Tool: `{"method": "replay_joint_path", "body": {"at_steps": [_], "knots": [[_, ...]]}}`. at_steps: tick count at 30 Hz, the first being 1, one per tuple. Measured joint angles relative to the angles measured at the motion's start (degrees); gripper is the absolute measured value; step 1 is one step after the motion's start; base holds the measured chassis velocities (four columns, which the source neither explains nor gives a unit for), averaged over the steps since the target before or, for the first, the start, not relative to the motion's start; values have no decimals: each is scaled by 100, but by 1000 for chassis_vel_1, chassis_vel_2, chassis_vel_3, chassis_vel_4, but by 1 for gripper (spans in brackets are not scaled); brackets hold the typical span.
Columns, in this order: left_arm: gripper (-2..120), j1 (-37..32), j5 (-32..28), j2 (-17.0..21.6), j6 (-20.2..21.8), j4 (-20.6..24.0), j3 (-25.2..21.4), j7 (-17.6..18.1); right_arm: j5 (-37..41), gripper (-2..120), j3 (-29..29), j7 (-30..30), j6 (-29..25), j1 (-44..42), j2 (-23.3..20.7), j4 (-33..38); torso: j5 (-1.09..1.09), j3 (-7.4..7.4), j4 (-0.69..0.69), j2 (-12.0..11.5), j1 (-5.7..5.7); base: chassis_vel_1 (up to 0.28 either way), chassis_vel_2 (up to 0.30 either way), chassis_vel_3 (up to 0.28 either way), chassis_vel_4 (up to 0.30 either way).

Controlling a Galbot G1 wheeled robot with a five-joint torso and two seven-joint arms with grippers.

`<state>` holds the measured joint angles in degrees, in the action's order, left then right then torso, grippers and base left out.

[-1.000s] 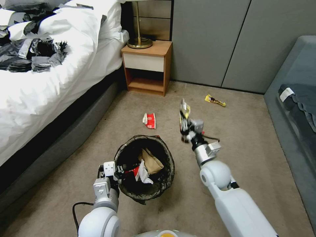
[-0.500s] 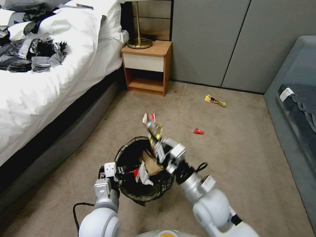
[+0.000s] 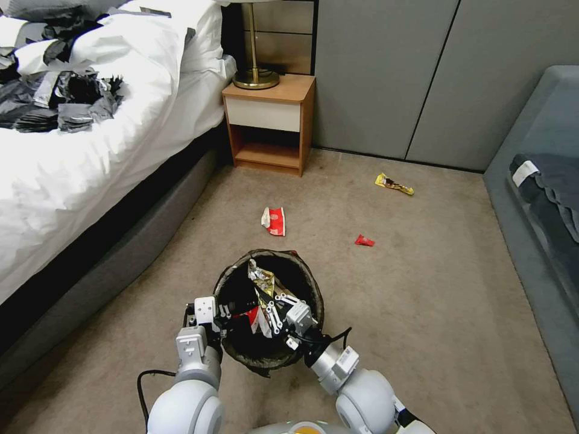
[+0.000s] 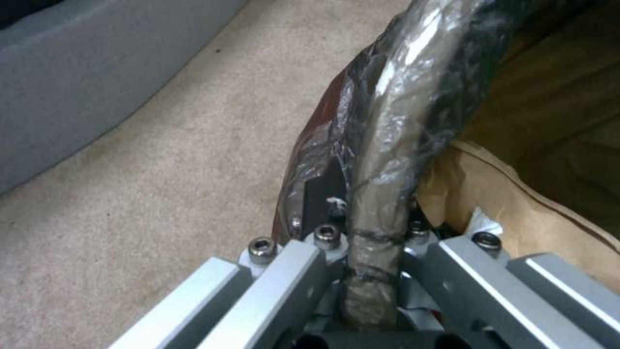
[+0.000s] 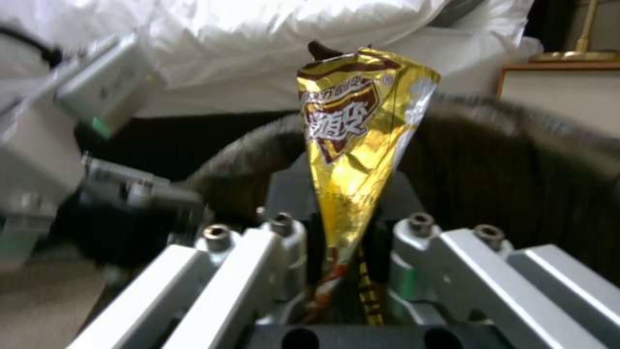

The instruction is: Pick up the trash bin, then pick up the garbage from the floor and place it into the trash bin.

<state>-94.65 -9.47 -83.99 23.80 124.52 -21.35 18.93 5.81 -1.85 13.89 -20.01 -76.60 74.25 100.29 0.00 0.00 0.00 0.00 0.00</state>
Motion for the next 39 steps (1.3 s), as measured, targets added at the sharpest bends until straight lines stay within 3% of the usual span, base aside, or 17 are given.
{"method": "replay_joint_path", "body": {"at_steps": [23, 31, 37, 39], "knots": [[0, 32, 64, -48, -12, -18, 66, -29, -181, 97, -5, 125, -96, -87, -9, 26, 0, 0, 0, 0, 0, 0, 0, 0, 0], [0, 22, 79, -38, -17, -17, 59, -35, -237, 100, 84, -21, -105, -58, -12, 445, 0, 1, 0, 0, 0, 0, 0, 0, 0], [0, 44, 85, -5, -32, -127, 6, -43, -563, 100, 346, -1359, 186, -262, 89, 1711, 0, 1, 0, 0, 0, 0, 0, 0, 0], [0, 44, 87, -8, -39, -138, -3, -45, -600, 100, 420, -1534, 215, -341, 110, 1869, 0, 1, 0, 0, 0, 0, 0, 0, 0]]}}
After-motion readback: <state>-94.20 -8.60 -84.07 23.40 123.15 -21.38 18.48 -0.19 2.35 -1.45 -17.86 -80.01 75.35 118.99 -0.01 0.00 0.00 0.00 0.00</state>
